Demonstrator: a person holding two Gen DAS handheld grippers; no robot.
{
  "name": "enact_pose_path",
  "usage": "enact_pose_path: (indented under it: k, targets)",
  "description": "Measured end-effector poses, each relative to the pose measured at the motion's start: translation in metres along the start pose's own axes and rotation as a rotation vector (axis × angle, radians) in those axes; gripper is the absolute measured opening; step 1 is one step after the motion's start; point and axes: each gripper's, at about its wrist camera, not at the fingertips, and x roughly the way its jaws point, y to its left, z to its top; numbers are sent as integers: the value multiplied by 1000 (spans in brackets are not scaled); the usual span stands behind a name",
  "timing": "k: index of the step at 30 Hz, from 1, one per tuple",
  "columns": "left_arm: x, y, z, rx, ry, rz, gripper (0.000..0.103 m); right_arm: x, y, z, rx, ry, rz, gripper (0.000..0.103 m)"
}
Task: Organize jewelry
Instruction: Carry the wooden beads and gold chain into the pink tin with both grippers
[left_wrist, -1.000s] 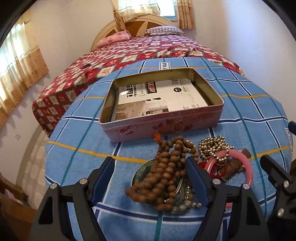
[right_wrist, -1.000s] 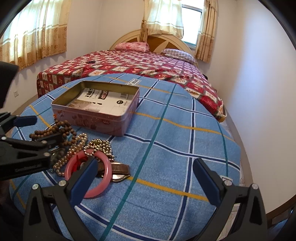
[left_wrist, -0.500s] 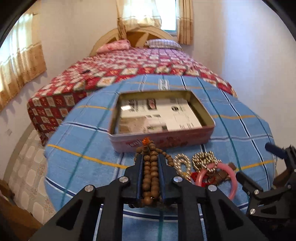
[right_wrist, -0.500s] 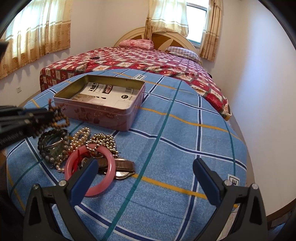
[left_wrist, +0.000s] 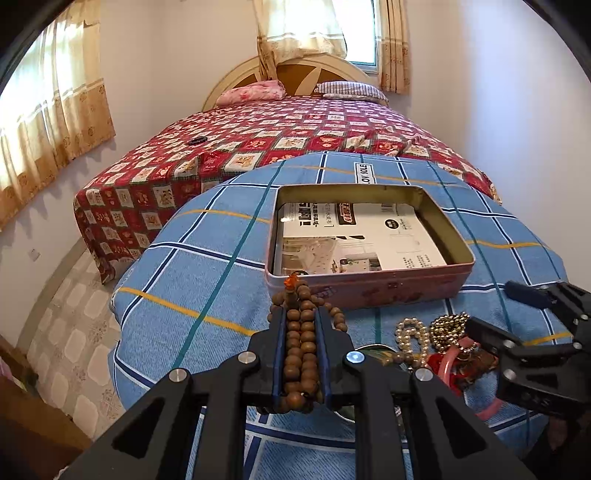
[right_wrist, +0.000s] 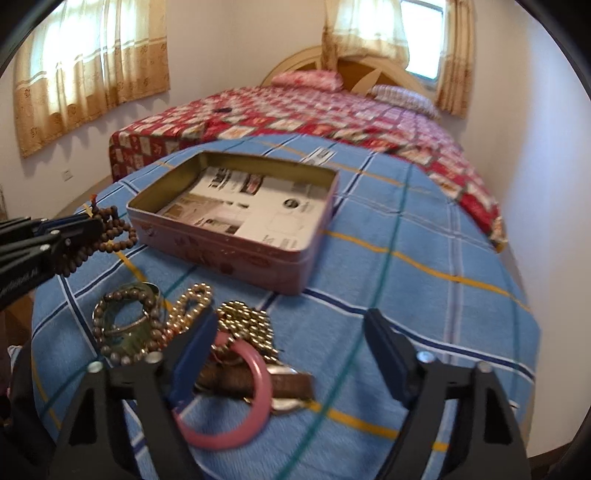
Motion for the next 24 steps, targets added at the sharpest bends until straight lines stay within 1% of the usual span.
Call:
enact_pose_path:
  k: [1,3,5,8,9,10,11,16,24]
  targets:
    - [1,0,0,1,1,1,15,5,1,1,1,16,11,67]
    - [3,1,-1,-1,4,3,15,13,2,1,5,45,32,60]
    - [6,3,-2,-5,8,3,15,20,7,1,-4,76,55,56]
    - [7,6,-3,-12,12,4,15,23,12,-1,-23,99,77,46]
    - [7,6,-4,-16,13,4,15,23,12,-2,-21,102,86,37]
    - [8,7,-4,-19,14,4,15,21,12,-2,-18,103,103,25]
    - [7,8,-4,-23,14,3,15,21,12,-2,-21,104,108,22]
    - [3,10,-3,-29,4,4,15,13,10,-3,-30,81,115,17]
    - [-8,11,1,-38,-22,-2,15,-13,10,6,-48,-26,80,15]
